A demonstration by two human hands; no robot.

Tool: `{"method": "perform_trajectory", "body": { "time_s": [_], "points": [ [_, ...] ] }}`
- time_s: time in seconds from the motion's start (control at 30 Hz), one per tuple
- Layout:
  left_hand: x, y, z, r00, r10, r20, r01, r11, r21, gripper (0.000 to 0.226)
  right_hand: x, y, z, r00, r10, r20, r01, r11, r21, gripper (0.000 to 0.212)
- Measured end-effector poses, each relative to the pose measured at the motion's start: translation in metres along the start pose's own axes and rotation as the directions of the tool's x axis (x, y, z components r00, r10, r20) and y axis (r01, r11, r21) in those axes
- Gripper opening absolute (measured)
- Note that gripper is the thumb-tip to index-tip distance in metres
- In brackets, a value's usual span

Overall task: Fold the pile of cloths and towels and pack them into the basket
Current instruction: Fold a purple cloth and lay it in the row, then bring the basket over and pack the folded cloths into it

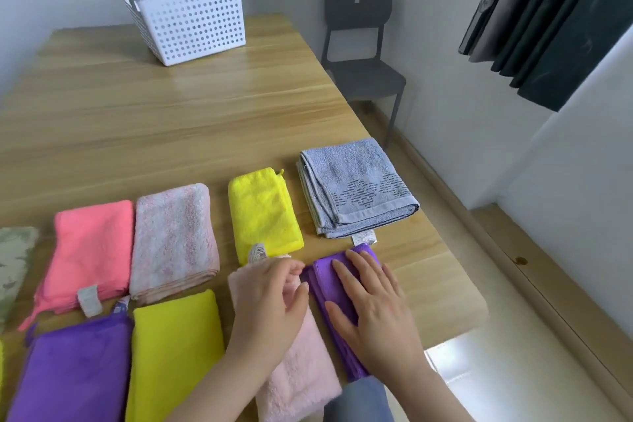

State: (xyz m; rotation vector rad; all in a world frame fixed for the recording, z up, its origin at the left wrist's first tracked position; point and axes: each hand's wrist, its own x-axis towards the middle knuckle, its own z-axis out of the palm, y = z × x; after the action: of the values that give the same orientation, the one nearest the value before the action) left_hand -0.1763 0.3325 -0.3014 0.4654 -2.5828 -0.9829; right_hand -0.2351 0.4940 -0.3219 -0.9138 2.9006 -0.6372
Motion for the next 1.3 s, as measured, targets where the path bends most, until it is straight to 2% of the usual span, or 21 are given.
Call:
{"method": "perform_trajectory", "body": {
  "time_s": [0.07,0.17,0.33,0.4,0.53,0.77,0.9,1.17,1.3],
  "points": [
    [-0.006,0.002,0.0,1.0,0.007,0.001,-0.007,0.998,0.062,0.025,0.001,-0.003,-0.005,0.998,0.024,0.061,-0.023,1.0,-0.013,0.053],
    [-0.006,0.03,-0.022,0.989,-0.108,0.1,0.114,0.992,-0.055,0.021,0.003,-0.009,-0.032,0.989,0.051,0.139,-0.05,0.999,-0.007,0.053],
    [0.006,0.086,-0.066,0.943,-0.205,0.263,0.231,0.971,-0.07,0.021,-0.005,-0.022,-0.12,0.988,0.139,0.072,-0.151,0.968,0.2,0.041],
    [0.011,0.108,-0.075,0.934,-0.21,0.289,0.237,0.97,-0.061,0.018,-0.013,-0.022,-0.153,0.978,0.188,0.085,-0.203,0.95,0.238,0.039],
    [0.026,0.161,-0.077,0.953,-0.143,0.267,0.186,0.972,-0.144,0.017,-0.031,0.004,-0.212,0.951,0.308,0.002,-0.29,0.892,0.346,0.037],
    [0.045,0.275,-0.026,0.971,-0.1,0.218,0.17,0.927,-0.335,0.018,-0.048,0.088,-0.311,0.915,0.395,-0.083,-0.325,0.843,0.429,0.033],
    [0.052,0.318,0.001,0.969,-0.085,0.233,0.169,0.915,-0.367,0.019,-0.05,0.131,-0.351,0.903,0.421,-0.083,-0.35,0.835,0.426,0.031],
    [0.11,0.361,0.057,0.964,-0.072,0.257,0.168,0.912,-0.374,0.018,-0.006,0.203,-0.386,0.884,0.467,-0.014,-0.416,0.8,0.432,0.032],
    [0.162,0.37,0.092,0.967,-0.095,0.238,0.181,0.91,-0.372,0.016,0.055,0.242,-0.396,0.908,0.419,0.013,-0.392,0.838,0.381,0.033]
  ]
}}
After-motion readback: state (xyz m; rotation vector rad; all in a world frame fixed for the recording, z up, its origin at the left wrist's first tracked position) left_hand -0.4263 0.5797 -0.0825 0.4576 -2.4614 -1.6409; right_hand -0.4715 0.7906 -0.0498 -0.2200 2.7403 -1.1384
